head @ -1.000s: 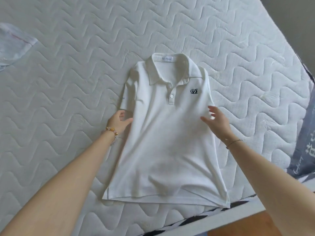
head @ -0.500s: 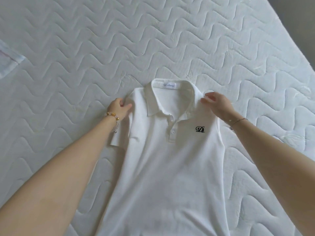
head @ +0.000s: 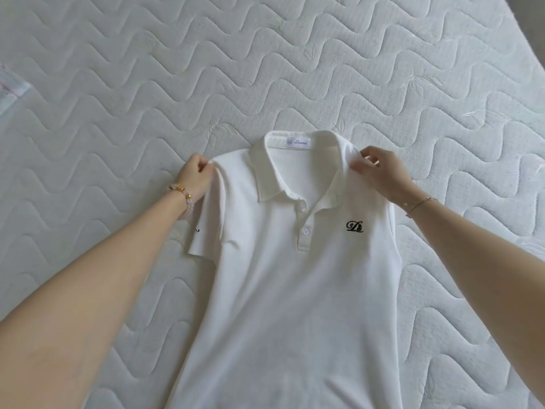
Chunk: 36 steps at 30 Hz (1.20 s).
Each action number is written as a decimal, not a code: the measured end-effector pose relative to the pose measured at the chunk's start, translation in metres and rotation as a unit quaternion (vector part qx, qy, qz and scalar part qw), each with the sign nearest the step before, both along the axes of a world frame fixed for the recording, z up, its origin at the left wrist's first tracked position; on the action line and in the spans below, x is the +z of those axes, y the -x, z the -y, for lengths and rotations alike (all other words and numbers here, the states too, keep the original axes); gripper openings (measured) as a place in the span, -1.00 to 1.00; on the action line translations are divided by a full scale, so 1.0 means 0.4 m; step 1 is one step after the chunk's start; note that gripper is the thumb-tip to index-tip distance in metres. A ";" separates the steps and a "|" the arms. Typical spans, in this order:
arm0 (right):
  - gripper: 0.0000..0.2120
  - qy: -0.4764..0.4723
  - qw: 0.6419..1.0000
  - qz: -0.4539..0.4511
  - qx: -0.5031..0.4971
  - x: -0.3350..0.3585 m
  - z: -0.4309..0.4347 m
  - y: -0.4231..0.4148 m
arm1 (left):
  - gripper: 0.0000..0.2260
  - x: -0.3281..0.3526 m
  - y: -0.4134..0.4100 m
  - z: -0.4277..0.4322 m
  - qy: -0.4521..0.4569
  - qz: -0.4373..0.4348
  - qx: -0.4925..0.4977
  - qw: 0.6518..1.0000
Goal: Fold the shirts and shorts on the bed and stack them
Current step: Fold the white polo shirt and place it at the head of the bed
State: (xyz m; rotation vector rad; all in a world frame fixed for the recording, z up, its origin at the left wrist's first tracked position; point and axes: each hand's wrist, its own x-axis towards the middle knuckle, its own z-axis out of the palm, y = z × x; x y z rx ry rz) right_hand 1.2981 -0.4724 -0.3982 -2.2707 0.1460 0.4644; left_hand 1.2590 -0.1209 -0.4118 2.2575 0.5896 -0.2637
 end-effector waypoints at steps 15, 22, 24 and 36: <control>-0.76 0.120 0.982 0.139 0.053 -0.029 -0.167 -0.142 | -0.87 0.032 -0.007 -0.206 -0.170 0.085 0.041 0.981; -0.67 0.067 0.996 0.061 0.016 -0.032 -0.096 -0.107 | -0.71 0.000 0.032 -0.216 -0.079 -0.006 0.040 0.996; -0.69 0.030 0.999 0.034 -0.015 -0.029 -0.048 -0.089 | -0.69 -0.006 0.062 -0.237 -0.046 -0.015 0.061 0.997; -0.74 -0.039 0.992 -0.002 -0.116 -0.006 0.032 0.018 | -0.62 0.092 -0.032 0.105 -0.165 0.112 -0.199 0.960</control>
